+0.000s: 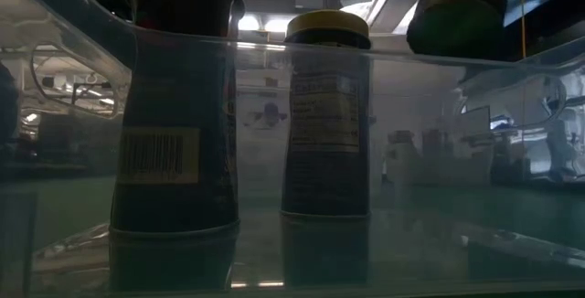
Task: Sort spices by type
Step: Put the middle right yellow seasoning bottle into the bottom transparent bin
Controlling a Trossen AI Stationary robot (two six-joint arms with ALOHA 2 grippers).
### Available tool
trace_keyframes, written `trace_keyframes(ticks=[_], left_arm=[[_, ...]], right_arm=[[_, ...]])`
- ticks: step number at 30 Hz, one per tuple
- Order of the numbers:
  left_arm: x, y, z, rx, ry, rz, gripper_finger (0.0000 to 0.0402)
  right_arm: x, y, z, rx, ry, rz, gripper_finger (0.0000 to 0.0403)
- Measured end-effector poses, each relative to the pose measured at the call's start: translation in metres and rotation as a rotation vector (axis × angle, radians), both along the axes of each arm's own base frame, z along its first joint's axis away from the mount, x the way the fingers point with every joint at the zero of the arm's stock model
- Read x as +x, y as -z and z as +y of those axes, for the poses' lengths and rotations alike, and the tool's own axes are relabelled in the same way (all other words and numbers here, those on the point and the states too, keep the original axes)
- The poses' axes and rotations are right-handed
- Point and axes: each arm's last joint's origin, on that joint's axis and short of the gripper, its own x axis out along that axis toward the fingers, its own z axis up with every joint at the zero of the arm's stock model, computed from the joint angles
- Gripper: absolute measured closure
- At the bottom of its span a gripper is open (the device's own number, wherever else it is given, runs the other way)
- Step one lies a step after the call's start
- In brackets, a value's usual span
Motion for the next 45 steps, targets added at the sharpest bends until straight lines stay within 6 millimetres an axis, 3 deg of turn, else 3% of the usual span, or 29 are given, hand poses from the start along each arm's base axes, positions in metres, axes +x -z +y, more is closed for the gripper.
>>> trace_keyframes(ticks=[9, 16, 27, 35, 45], left_arm=[[0.0, 0.0, 0.0, -0.003, -0.001, 0.002, 0.0088], [0.0, 0.0, 0.0, -0.006, -0.003, 0.002, 0.0088], [0.0, 0.0, 0.0, -0.019, -0.01, -0.002, 0.0088], [0.0, 0.0, 0.0, -0.024, -0.013, -0.004, 0.0088], [0.0, 0.0, 0.0, -0.025, -0.013, -0.004, 0.0088]], right_arm=[[0.03, 0.005, 0.013, -0.058, -0.103, -0.043, 0.0185], [0.045, 0.017, 0.02, -0.18, -0.177, 0.09, 0.0185], [0.065, 0.047, 0.009, -0.276, -0.216, 0.141, 0.0185], [0.067, 0.055, 0.009, -0.323, -0.222, 0.154, 0.0181], [0.067, 0.057, 0.008, -0.327, -0.213, 0.158, 0.0128]])
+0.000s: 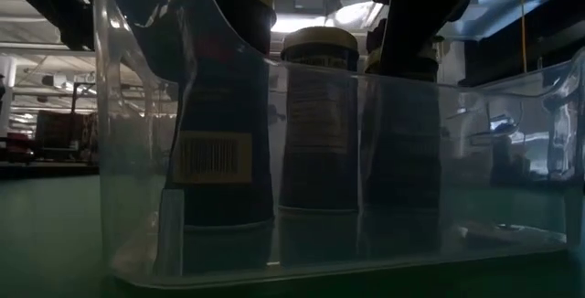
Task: Sort spices by type
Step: Put the middle right yellow seasoning bottle into the bottom transparent bin
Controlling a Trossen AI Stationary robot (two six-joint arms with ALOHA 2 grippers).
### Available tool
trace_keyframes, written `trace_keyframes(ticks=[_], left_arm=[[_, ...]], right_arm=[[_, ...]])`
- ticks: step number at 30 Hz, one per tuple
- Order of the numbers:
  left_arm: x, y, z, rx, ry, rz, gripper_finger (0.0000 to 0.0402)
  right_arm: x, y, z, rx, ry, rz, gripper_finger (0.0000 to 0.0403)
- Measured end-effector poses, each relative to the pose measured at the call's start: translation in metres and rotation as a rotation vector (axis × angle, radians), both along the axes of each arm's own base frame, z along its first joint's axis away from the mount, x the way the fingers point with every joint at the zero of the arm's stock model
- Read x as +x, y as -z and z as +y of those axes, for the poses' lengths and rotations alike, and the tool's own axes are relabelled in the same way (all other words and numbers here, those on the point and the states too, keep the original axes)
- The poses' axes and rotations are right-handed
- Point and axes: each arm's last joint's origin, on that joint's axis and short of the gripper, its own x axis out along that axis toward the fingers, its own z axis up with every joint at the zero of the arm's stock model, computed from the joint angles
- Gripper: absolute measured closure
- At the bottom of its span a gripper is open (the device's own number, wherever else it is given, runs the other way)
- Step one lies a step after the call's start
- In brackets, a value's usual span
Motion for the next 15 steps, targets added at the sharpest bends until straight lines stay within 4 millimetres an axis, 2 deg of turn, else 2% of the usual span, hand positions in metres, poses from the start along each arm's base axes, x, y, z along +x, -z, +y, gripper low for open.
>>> trace_keyframes(ticks=[5, 15], left_arm=[[0.0, 0.0, 0.0, -0.017, -0.009, -0.005, 0.0088], [0.0, 0.0, 0.0, -0.023, -0.012, -0.006, 0.0088]], right_arm=[[-0.004, -0.009, 0.0, 0.045, -0.017, 0.007, 0.0118], [-0.034, -0.068, -0.017, -0.114, 0.065, 0.055, 0.0116]])
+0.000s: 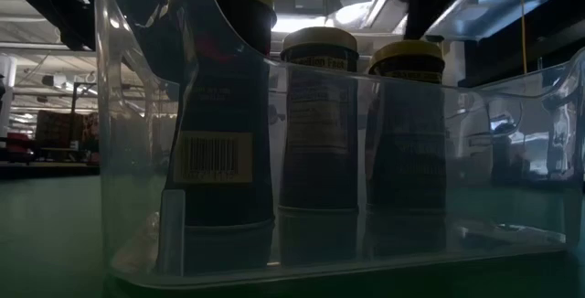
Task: Sort spices by type
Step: Put the middle right yellow seasoning bottle into the bottom transparent bin
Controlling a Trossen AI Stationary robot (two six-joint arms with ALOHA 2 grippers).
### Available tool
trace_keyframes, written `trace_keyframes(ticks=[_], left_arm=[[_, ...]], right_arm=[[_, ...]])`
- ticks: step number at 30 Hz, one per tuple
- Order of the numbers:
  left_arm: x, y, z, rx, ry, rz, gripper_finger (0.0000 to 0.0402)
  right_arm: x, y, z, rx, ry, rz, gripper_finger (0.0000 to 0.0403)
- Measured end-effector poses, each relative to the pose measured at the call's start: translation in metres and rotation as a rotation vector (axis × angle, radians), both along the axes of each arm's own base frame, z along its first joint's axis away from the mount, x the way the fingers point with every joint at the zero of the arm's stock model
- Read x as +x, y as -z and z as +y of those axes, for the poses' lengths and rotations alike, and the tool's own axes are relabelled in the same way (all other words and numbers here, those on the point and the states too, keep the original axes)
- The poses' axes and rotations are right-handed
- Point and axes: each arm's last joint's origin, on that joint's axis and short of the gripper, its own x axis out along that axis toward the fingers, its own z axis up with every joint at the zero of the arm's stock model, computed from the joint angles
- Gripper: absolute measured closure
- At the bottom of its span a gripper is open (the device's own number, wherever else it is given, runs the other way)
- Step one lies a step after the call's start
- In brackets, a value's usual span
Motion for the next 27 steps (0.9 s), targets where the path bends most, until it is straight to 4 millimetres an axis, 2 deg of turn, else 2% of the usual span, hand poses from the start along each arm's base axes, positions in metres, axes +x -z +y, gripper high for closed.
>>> trace_keyframes(ticks=[4, 9, 15, 20, 23, 27], left_arm=[[0.0, 0.0, 0.0, 0.0, 0.0, 0.0, 0.0088], [0.0, 0.0, 0.0, 0.0, 0.0, 0.0, 0.0088], [0.001, -0.002, 0.0, 0.015, 0.004, -0.021, 0.0088], [0.004, -0.009, 0.001, 0.041, 0.007, -0.089, 0.0088], [0.005, -0.012, 0.002, 0.075, 0.017, -0.122, 0.0088], [0.007, -0.019, 0.002, 0.137, 0.032, -0.184, 0.0088]], right_arm=[[-0.021, -0.01, -0.014, -0.09, 0.1, 0.057, 0.0116], [-0.051, -0.009, -0.031, -0.113, 0.199, 0.108, 0.0116], [-0.108, 0.0, -0.066, -0.097, 0.416, 0.201, 0.0116], [-0.154, -0.012, -0.083, -0.097, 0.625, 0.257, 0.0116], [-0.168, -0.019, -0.087, -0.096, 0.682, 0.231, 0.0116], [-0.173, -0.023, -0.09, -0.097, 0.699, 0.191, 0.0116]])
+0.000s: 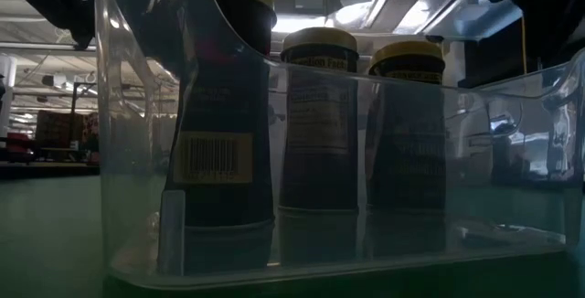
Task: Sort spices by type
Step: Put the middle right yellow seasoning bottle into the bottom transparent bin
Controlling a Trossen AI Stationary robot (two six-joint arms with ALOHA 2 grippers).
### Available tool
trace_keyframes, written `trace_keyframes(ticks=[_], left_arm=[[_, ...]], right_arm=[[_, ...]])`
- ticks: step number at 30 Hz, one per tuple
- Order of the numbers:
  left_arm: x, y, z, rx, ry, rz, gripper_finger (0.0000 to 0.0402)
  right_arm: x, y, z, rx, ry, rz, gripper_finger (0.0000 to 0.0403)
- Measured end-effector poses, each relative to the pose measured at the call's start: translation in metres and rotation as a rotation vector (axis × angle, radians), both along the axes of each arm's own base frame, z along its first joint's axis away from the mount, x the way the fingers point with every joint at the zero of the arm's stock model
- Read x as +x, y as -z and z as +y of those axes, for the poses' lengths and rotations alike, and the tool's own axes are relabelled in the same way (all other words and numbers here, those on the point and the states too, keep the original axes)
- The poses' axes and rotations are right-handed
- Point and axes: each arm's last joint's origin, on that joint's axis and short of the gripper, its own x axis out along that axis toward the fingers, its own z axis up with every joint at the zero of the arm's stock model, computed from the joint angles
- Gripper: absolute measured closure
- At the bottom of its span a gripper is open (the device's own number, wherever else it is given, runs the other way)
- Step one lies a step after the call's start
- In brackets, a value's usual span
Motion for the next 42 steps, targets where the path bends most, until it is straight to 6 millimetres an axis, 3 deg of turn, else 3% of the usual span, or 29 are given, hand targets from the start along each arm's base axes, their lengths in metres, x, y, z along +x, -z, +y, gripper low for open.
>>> trace_keyframes(ticks=[6, 11, 14, 19, 24, 33, 42], left_arm=[[0.002, -0.011, 0.001, 0.094, 0.014, -0.092, 0.0088], [0.001, -0.006, 0.0, 0.04, 0.005, -0.067, 0.0088], [-0.003, 0.007, -0.001, 0.006, 0.0, -0.025, 0.0088], [-0.003, 0.006, -0.001, 0.121, 0.025, -0.043, 0.0088], [-0.002, -0.009, -0.001, 0.196, 0.021, -0.178, 0.0088], [-0.002, -0.004, -0.001, 0.167, 0.022, -0.133, 0.0088], [-0.002, -0.004, -0.001, 0.193, 0.027, -0.128, 0.0088]], right_arm=[[-0.001, 0.013, 0.002, 0.079, -0.006, 0.067, 0.0101], [-0.008, 0.036, 0.007, 0.25, 0.035, 0.218, 0.0059], [-0.011, 0.045, 0.008, 0.298, 0.047, 0.27, 0.0033], [-0.008, 0.048, 0.01, 0.353, 0.075, 0.247, 0.0009], [-0.004, 0.05, 0.011, 0.355, 0.068, 0.244, 0.0006], [-0.002, 0.057, 0.01, 0.264, 0.107, 0.343, 0.0006], [0.003, 0.071, 0.014, 0.29, 0.182, 0.405, 0.0006]])
